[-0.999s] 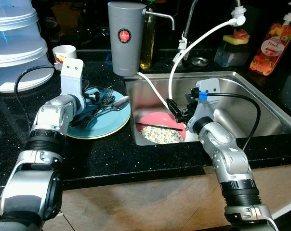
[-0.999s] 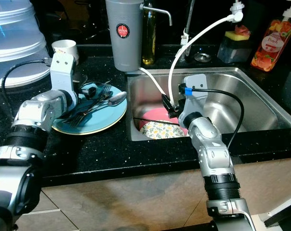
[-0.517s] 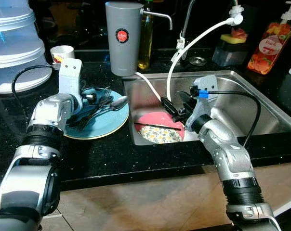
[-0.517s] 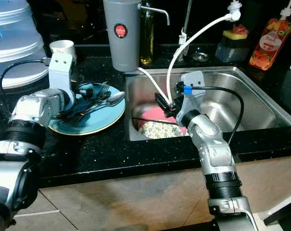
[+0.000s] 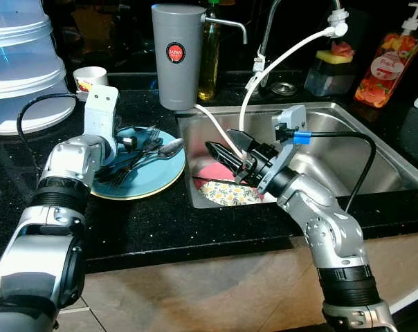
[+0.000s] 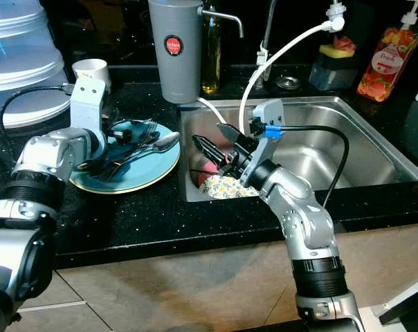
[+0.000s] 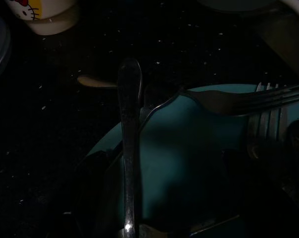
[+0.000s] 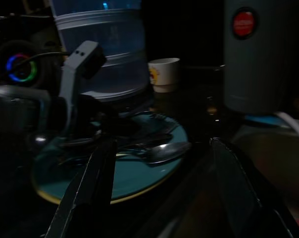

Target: Kitchen organization

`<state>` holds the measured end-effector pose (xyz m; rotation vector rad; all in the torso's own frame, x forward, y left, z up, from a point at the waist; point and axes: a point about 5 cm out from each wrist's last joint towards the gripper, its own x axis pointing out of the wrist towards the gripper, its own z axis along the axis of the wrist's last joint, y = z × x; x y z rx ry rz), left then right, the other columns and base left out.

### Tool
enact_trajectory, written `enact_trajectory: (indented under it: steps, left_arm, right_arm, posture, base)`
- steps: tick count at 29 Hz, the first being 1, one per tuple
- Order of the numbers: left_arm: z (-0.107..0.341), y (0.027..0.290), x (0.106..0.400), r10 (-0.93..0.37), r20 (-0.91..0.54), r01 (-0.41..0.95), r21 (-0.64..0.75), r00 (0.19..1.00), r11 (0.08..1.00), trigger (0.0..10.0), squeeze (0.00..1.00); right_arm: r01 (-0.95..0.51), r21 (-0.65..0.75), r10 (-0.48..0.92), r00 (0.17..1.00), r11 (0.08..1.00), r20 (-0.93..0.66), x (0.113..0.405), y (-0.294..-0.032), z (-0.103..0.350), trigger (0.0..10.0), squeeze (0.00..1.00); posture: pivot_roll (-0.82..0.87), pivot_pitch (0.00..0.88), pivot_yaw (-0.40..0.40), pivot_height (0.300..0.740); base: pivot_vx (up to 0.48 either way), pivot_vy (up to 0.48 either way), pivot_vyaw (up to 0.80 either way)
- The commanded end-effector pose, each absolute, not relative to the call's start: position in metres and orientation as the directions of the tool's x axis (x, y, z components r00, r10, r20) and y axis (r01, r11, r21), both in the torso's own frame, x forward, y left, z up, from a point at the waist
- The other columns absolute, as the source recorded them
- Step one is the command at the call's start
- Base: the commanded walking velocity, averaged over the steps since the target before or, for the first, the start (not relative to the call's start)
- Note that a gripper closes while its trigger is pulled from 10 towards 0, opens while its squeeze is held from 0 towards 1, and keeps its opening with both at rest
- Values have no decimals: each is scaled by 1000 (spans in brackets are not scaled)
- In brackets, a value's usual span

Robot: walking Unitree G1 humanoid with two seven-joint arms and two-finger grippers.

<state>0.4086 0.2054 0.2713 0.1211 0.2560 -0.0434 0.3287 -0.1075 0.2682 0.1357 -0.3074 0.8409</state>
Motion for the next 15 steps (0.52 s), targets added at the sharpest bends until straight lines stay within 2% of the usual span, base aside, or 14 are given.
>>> enact_trajectory:
  steps: [1,2,3,4,5,14,15]
  left_arm:
    - [259,212,407,-19,-321,50,89,947,995,8118,0]
    - [258,212,407,-18,-325,52,95,945,994,6627,0]
    - [257,212,406,-16,-340,60,118,940,991,4667,0]
    - [257,212,406,-13,-351,63,134,936,989,7569,0]
    - [256,213,405,-1,-359,57,145,933,988,10000,0]
    - [256,215,406,2,-361,50,134,933,990,10000,0]
    - [257,214,406,-5,-348,55,135,937,989,6392,0]
  right_arm:
    - [-767,-5,729,607,641,316,325,-105,269,10000,0]
    - [-770,-6,732,605,639,313,324,-105,269,10000,0]
    - [-773,-11,738,601,634,306,324,-105,268,10000,0]
    - [-776,-16,744,598,630,300,324,-105,268,10000,0]
    - [-780,-20,749,594,626,295,323,-105,268,10000,0]
    - [-788,-37,764,583,615,278,323,-104,268,10000,0]
    - [-787,-37,763,584,616,278,323,-105,268,10000,0]
  posture:
    - [-29,127,5,740]
    - [-29,127,5,740]
    - [-31,126,4,740]
    - [-31,126,4,740]
    - [-31,126,4,740]
    - [-31,125,0,740]
    - [-31,125,0,740]
  base:
    - [0,0,0]
    - [0,0,0]
    - [0,0,0]
    - [0,0,0]
    - [0,0,0]
    - [0,0,0]
    - [0,0,0]
